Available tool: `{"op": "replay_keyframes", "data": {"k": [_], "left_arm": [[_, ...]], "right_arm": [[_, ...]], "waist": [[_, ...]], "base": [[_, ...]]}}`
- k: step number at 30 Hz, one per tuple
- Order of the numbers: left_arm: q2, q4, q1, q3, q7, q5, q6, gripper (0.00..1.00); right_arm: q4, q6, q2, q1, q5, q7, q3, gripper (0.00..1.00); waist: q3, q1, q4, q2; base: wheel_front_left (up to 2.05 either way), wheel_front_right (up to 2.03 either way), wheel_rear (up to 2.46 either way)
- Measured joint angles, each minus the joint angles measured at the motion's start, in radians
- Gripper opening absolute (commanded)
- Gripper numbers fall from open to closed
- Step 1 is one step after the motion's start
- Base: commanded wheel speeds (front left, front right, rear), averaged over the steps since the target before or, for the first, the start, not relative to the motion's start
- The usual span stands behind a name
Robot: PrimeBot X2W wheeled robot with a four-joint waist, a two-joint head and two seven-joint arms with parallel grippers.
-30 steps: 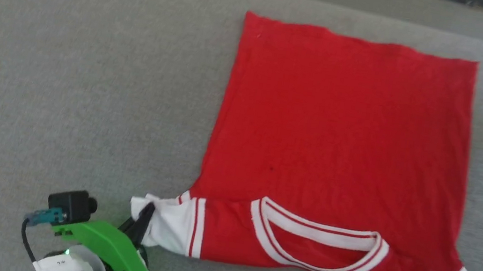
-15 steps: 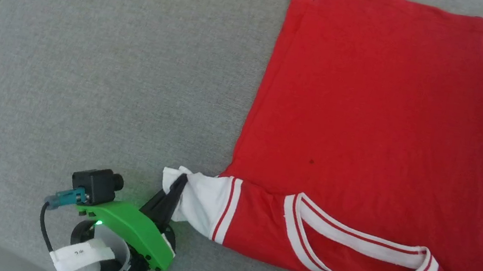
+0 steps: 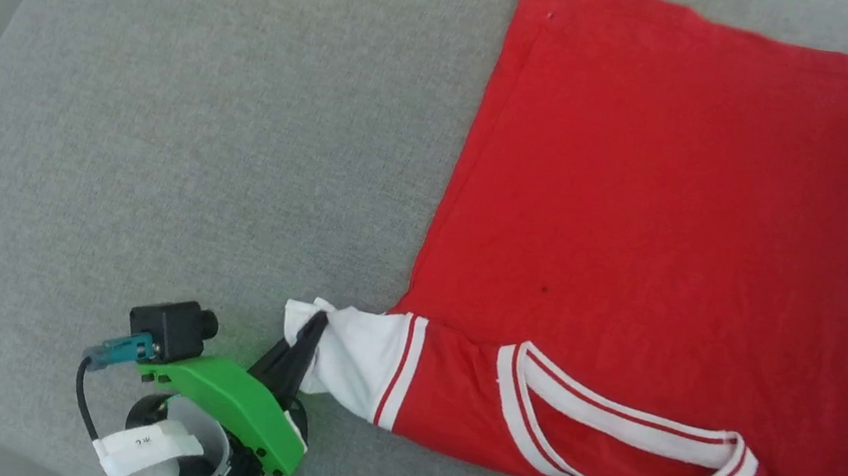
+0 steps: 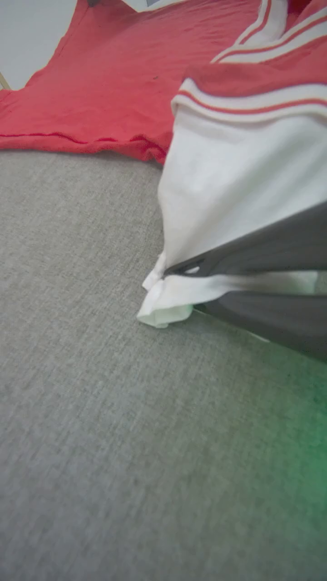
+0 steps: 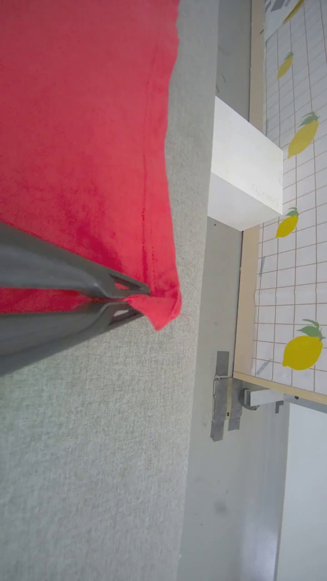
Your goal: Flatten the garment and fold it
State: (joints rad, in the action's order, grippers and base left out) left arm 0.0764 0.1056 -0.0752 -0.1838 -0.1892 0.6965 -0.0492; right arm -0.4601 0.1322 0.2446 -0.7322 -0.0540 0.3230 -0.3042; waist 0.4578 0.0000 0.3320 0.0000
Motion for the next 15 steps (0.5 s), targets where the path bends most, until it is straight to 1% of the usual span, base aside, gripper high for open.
{"op": "replay_keyframes", "data": {"k": [4,6,8,10,12,13,15], "left_arm": [[0.016,0.006,0.019,0.011,-0.012,0.0,0.032,0.0],[0.034,0.004,0.049,0.022,-0.019,0.0,0.049,0.0],[0.048,-0.002,0.082,0.031,-0.029,0.0,0.064,0.0],[0.058,-0.013,0.118,0.038,-0.04,0.0,0.079,0.0],[0.066,-0.024,0.143,0.041,-0.049,0.001,0.087,0.0],[0.081,-0.042,0.181,0.044,-0.066,0.002,0.105,0.0],[0.085,-0.051,0.195,0.046,-0.075,0.002,0.112,0.0]], "right_arm": [[0.047,0.0,-0.014,0.139,0.0,-0.207,0.014,0.0],[0.077,0.0,-0.029,0.214,0.006,-0.282,-0.005,0.0],[0.104,0.0,-0.051,0.279,0.013,-0.322,-0.03,0.0],[0.148,0.0,-0.087,0.355,0.021,-0.337,-0.067,0.0],[0.2,0.0,-0.127,0.427,0.028,-0.329,-0.105,0.0],[0.288,0.0,-0.175,0.573,0.026,-0.247,-0.18,0.0],[0.324,0.0,-0.185,0.631,0.019,-0.188,-0.203,0.0]], "waist": [[-0.058,0.0,-0.018,0.0],[-0.094,0.0,-0.029,0.0],[-0.127,0.0,-0.041,0.0],[-0.163,0.0,-0.056,0.0],[-0.193,0.0,-0.072,0.0],[-0.243,0.0,-0.112,0.0],[-0.259,0.0,-0.135,0.0]], "base": [[0.0,0.0,0.0],[0.0,0.0,0.0],[0.0,0.0,0.0],[0.0,0.0,0.0],[0.0,0.0,0.0],[0.0,0.0,0.0],[0.0,0.0,0.0]]}}
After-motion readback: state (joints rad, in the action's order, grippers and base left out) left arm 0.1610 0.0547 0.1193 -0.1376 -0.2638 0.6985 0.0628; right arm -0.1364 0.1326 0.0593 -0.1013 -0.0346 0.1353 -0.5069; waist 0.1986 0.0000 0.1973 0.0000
